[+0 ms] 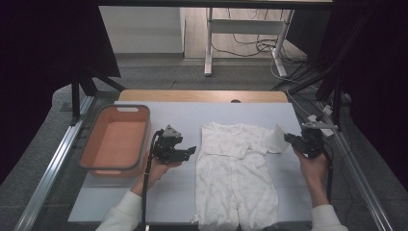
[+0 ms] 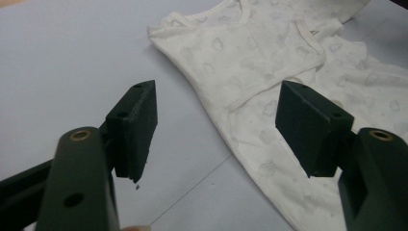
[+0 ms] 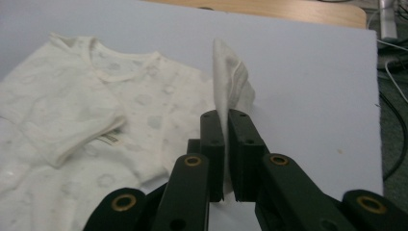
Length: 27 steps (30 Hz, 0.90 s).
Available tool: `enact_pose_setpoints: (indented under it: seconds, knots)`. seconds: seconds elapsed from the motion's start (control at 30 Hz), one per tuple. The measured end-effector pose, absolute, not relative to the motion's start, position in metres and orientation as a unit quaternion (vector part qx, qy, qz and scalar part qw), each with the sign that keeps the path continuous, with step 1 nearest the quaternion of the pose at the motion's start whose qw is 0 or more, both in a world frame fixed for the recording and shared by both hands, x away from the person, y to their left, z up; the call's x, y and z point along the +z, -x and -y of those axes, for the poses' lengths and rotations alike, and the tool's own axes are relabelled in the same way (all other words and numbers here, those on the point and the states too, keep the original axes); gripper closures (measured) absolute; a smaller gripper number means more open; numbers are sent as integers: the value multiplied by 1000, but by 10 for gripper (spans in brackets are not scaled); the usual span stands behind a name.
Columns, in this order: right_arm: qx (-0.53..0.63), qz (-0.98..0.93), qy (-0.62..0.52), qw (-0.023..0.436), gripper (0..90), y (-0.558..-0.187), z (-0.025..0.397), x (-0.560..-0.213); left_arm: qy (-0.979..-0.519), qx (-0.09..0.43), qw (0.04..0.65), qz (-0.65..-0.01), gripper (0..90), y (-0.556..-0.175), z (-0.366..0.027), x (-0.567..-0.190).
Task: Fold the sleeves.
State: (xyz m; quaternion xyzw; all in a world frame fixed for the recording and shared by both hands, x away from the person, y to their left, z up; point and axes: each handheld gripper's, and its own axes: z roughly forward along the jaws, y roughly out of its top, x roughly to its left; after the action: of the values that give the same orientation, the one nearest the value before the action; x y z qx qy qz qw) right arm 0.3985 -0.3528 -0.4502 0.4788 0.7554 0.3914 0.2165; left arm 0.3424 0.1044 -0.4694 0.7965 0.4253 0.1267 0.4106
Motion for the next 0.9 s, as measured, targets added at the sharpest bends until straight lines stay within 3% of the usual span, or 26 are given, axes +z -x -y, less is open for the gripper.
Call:
enact_pose_setpoints:
  seconds: [0.9]
  knots:
    - [412,-788,-414,194,850,-391,299,-442,-793,130,414,-427,319,-342,-109,-466]
